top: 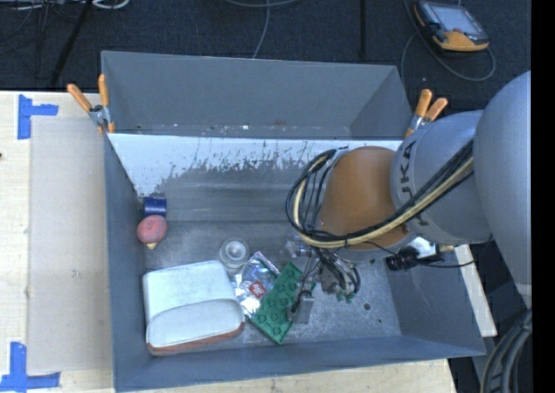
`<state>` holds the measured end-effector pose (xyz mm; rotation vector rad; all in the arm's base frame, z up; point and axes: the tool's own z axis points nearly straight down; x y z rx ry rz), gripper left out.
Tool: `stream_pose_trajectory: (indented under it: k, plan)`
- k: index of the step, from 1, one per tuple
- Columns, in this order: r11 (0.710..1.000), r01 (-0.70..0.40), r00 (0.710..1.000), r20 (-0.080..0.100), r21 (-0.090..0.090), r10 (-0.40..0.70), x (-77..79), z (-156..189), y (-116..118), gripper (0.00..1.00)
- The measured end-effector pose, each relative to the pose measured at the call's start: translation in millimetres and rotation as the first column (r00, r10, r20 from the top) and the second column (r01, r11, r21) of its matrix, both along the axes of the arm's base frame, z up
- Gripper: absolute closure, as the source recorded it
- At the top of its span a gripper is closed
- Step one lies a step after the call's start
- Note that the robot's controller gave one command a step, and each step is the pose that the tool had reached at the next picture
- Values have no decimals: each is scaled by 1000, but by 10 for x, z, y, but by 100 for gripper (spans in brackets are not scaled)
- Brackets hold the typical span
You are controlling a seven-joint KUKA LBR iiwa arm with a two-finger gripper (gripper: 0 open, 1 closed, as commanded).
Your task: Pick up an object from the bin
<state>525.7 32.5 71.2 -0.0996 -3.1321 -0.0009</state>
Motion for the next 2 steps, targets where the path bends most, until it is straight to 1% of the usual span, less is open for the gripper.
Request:
stream_pose_trajectory:
  k: [1, 2]
  plan:
    - [1000, 0, 1000, 6, 0, 0, 22, 50, -4, 100]
    - [999, 52, 999, 15, 0, -52, 29, 1360, -8, 100]
